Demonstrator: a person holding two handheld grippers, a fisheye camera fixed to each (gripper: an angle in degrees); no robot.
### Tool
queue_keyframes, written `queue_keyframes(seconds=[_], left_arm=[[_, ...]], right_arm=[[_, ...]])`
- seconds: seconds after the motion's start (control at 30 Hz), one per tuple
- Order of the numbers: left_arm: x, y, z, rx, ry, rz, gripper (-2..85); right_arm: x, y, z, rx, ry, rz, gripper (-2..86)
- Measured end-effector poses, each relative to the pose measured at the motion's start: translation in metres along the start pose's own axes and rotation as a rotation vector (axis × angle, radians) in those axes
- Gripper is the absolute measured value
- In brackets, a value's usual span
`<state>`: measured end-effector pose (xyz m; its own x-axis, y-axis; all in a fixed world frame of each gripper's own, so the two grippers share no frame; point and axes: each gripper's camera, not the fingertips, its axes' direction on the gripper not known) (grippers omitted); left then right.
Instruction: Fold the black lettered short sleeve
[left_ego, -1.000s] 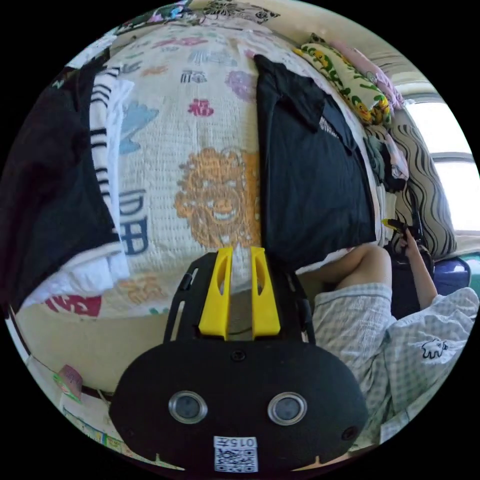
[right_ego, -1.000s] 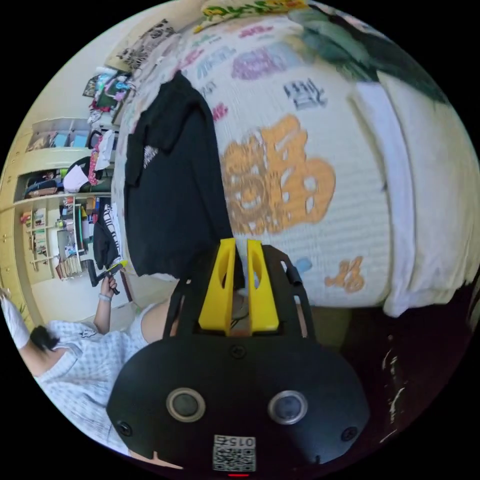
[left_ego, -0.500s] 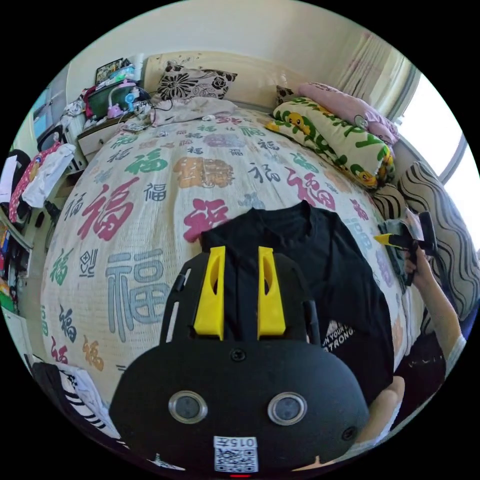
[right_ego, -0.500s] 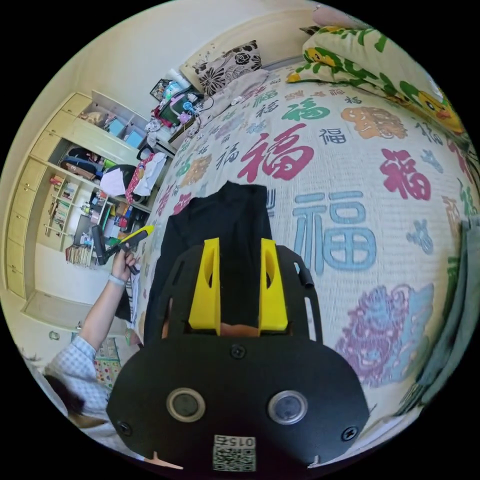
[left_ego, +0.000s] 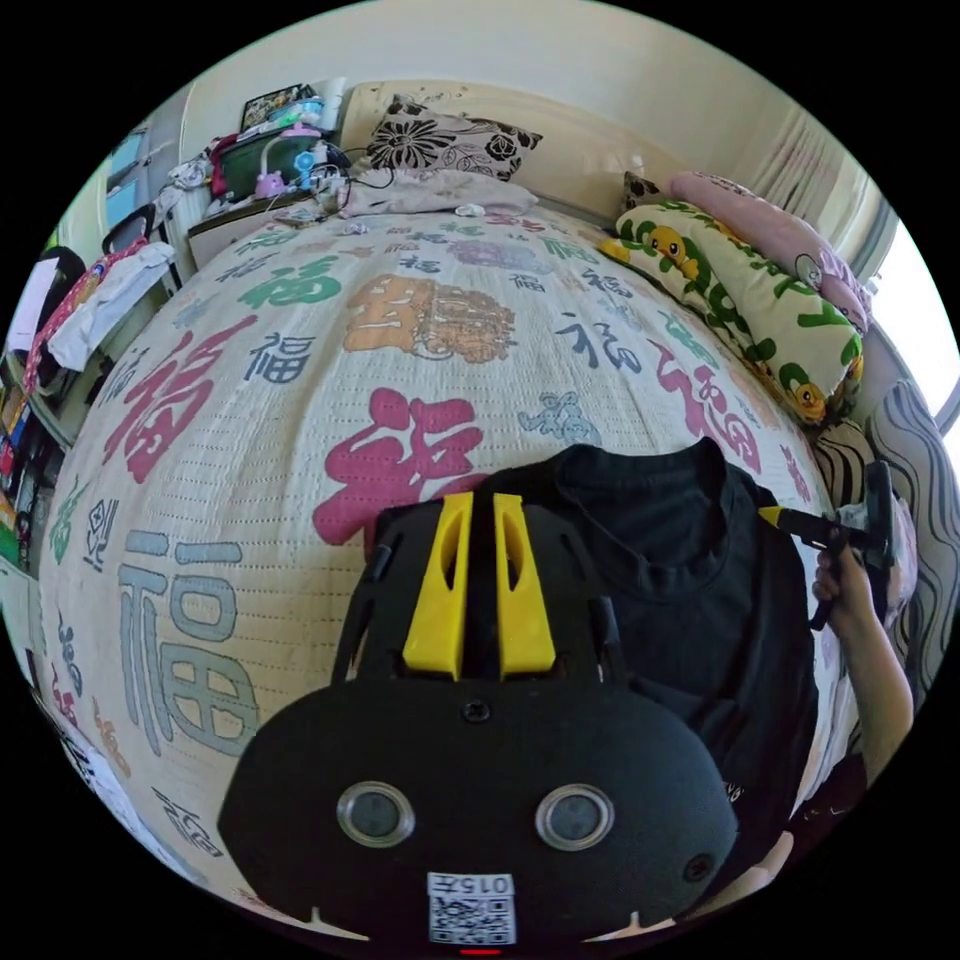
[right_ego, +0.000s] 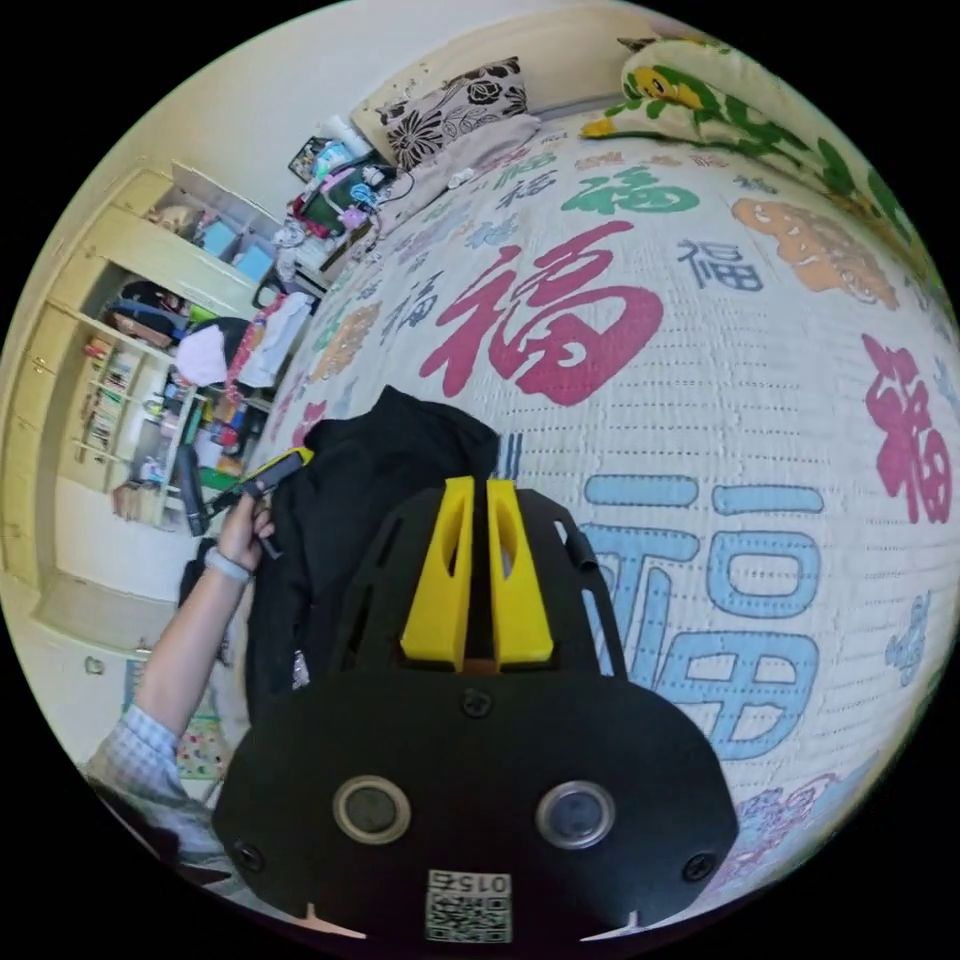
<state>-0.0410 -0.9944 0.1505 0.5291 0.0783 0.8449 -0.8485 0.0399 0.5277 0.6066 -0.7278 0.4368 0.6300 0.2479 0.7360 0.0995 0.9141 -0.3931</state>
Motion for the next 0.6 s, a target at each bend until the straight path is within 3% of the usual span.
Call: queue_keyframes(seconds=[0.13, 0.3, 0.6], left_arm=[[-0.002, 0.003, -0.037, 0.049, 0.067, 0.038, -0.5], [-0.017, 0.031, -0.118, 0.178, 0.206, 0.093, -0.8], [-0.048, 0.206, -0.300, 0.290, 0.466, 0.231, -0.9]], right_arm=[[-0.006, 0.022, -0.030, 0.102, -0.137, 0.036, 1.1], [-0.058, 0.051, -0.077, 0.119, -0.129, -0.112, 0.7], [-0.163, 0.216, -0.159, 0.048, -0.240, -0.358, 0.6]])
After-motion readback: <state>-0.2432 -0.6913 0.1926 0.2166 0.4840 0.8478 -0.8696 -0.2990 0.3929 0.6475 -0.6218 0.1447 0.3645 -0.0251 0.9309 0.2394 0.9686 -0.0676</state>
